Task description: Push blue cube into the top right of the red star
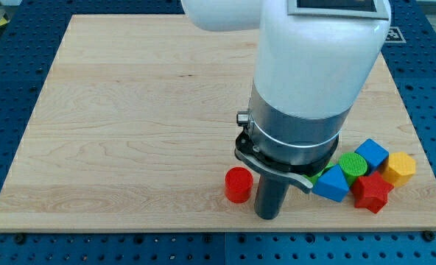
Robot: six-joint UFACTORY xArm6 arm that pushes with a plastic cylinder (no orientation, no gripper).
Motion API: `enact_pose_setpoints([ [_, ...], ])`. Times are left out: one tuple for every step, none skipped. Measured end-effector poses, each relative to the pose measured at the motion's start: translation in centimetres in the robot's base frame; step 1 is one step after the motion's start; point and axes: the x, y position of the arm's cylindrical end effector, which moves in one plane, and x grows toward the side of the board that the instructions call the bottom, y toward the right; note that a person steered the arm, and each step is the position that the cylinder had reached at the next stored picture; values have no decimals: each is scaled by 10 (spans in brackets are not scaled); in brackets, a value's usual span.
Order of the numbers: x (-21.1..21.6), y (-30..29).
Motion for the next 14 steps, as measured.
enact_pose_setpoints([
  [-5, 26],
  [-4, 51],
  [13, 75],
  [12, 118],
  [12, 205],
  [11, 249],
  [8, 214],
  [-3, 167],
  [-43, 120],
  [-61, 100],
  [-69, 99],
  [-61, 134],
  [-28, 145],
  [1, 149],
])
